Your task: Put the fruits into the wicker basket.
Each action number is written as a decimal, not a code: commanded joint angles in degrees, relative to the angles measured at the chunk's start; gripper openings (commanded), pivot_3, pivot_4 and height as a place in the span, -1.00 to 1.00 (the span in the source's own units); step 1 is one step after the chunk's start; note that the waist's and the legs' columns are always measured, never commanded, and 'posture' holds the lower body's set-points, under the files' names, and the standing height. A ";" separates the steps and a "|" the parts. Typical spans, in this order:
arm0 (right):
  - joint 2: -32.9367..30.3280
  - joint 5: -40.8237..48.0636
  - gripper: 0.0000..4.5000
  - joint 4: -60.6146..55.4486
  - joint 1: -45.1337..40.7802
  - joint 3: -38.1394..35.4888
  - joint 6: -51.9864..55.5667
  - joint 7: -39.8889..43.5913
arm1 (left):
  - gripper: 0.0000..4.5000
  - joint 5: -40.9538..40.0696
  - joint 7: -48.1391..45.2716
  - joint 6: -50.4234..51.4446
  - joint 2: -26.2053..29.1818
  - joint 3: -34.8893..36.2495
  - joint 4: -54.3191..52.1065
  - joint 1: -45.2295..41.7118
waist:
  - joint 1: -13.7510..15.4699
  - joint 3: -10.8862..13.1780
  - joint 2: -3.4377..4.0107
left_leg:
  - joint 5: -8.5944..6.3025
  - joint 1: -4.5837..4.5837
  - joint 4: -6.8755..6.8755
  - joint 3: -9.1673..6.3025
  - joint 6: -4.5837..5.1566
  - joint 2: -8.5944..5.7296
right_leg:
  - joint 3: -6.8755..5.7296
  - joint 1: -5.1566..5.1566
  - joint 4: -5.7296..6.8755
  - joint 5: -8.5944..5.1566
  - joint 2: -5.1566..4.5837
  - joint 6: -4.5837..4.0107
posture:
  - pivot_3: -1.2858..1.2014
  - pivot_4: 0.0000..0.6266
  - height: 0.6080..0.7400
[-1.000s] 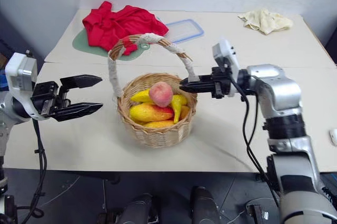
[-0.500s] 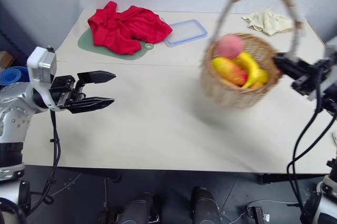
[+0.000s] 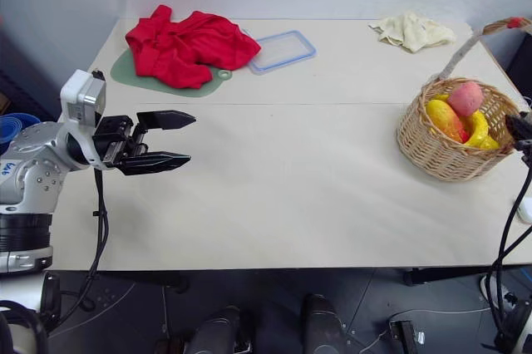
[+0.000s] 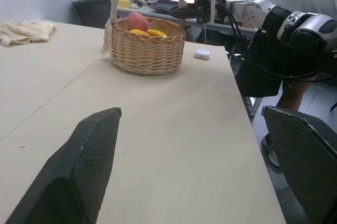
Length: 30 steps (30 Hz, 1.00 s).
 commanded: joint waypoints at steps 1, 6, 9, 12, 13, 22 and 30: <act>-2.36 2.35 0.26 -7.37 4.48 -4.57 0.33 0.25 | 1.00 0.87 -0.31 -1.13 0.63 0.79 -0.56 1.06 | 0.25 0.00 0.00 | 0.00 -0.01 0.00 -0.01 0.00 -0.02 | -0.01 0.00 0.00 0.00 -0.01 0.00 | 0.03 -0.52 1.00; -0.40 6.81 0.97 -20.30 19.44 -14.94 -1.24 5.28 | 1.00 7.71 -1.47 -7.90 1.13 -2.36 0.98 5.67 | 1.35 0.00 0.01 | -0.01 0.01 -0.03 -0.09 -0.01 0.00 | -0.01 0.02 -0.06 0.00 0.04 0.00 | 0.03 -0.52 1.00; 2.05 7.46 0.97 -26.44 28.47 -16.32 -5.16 11.16 | 1.00 10.66 -0.49 -12.03 0.58 -3.07 -0.93 9.87 | 1.40 -0.01 -0.02 | -0.01 0.09 -0.03 -0.09 0.00 -0.01 | 0.04 0.09 -0.15 0.01 0.02 -0.01 | 0.03 -0.52 1.00; 3.99 4.09 0.97 -33.75 38.10 -10.18 -15.71 19.89 | 1.00 11.53 3.77 -14.61 -1.88 -1.61 -4.39 15.36 | 1.33 -0.01 -0.02 | -0.07 0.40 -0.12 -0.31 0.00 0.00 | 0.09 0.33 -0.28 0.01 0.02 -0.01 | 0.03 -0.52 1.00; 4.80 4.49 0.97 -36.60 39.78 -7.86 -16.73 21.44 | 1.00 11.53 4.88 -14.70 -2.41 -1.35 -5.69 17.31 | 1.26 -0.01 -0.02 | -0.11 0.58 -0.17 -0.30 0.00 0.01 | 0.12 0.47 -0.27 0.01 0.01 -0.01 | 0.03 -0.52 1.00; 14.17 0.96 0.97 -35.99 26.49 19.11 -24.36 23.79 | 1.00 14.59 19.37 -19.68 -10.55 -0.17 -19.90 32.53 | 0.06 -0.02 -0.02 | -0.34 1.01 -0.16 -0.38 -0.05 0.02 | 0.08 0.84 -0.36 0.03 -0.24 -0.06 | 0.03 -0.52 1.00; 14.99 -0.79 0.97 -23.41 15.57 26.09 -31.49 26.94 | 1.00 19.68 22.05 -26.04 -10.26 -1.38 -23.16 38.81 | 1.07 -0.02 -0.01 | -0.37 0.92 -0.15 -0.67 -0.12 0.08 | -0.20 0.84 -0.27 0.02 -0.15 -0.08 | 0.03 -0.52 1.00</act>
